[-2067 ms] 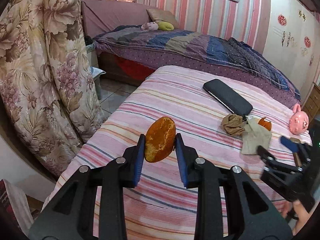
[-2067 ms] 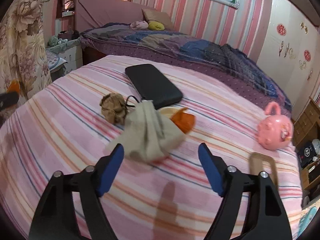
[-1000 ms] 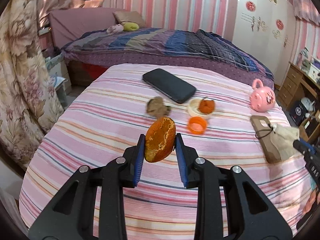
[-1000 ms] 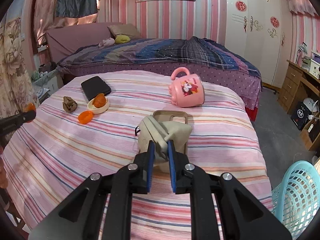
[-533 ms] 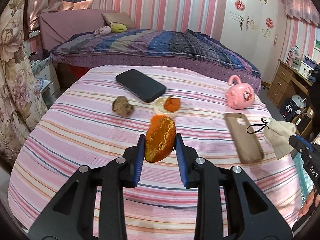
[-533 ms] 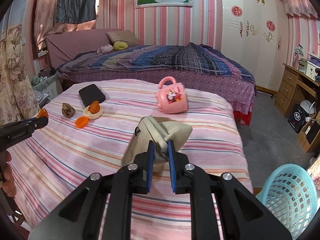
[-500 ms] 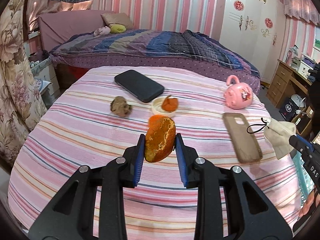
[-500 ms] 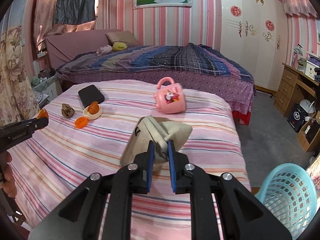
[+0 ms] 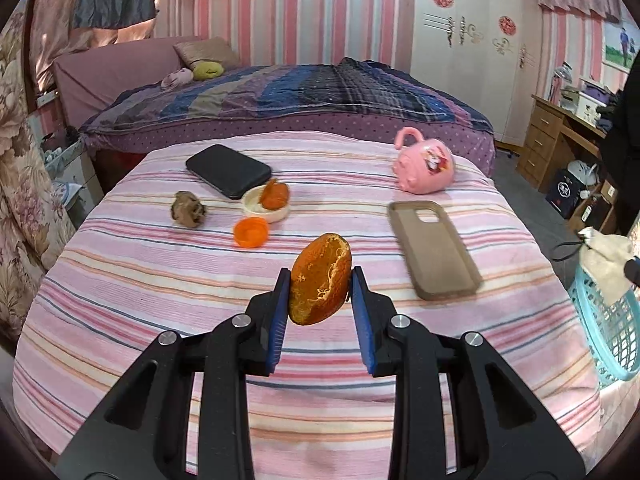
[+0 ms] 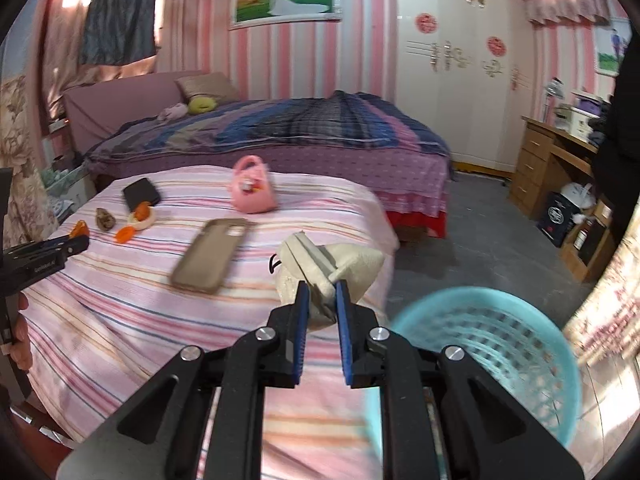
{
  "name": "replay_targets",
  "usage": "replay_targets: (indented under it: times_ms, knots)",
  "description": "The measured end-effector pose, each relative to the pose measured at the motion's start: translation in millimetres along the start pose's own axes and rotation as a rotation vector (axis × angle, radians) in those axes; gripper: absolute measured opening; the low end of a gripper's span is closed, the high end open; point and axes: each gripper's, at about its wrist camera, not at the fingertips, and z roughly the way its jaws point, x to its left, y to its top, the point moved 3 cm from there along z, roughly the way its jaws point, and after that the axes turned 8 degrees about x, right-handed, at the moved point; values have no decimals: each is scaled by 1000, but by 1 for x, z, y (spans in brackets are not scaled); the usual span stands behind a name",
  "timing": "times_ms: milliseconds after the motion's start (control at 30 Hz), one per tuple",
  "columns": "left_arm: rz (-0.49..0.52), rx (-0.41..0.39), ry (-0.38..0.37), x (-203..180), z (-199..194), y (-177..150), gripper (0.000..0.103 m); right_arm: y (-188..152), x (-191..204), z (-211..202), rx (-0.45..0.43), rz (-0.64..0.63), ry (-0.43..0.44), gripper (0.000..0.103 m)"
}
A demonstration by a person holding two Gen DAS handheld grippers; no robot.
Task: Collect trash
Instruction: 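Carry the orange peel in the left tool while the right tool carries the cloth bag to the basket, then open the left tool to drop the orange peel into the basket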
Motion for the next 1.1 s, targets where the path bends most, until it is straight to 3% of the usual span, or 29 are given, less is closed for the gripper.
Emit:
replay_targets:
  times_ms: [200, 433, 767, 1100]
  knots:
    - [42, -3, -38, -39, -9, -4, 29, -15, -56, -16, -8, 68, -68, 14]
    - [156, -33, -111, -125, -19, -8, 29, -30, -102, -16, 11, 120, -118, 14]
    - [262, 10, -290, -257, -13, -28, 29, -45, -153, -12, 46, 148, -215, 14]
    - [313, 57, -373, -333, -4, -43, 31, -60, -196, -21, 43, 244, -256, 14]
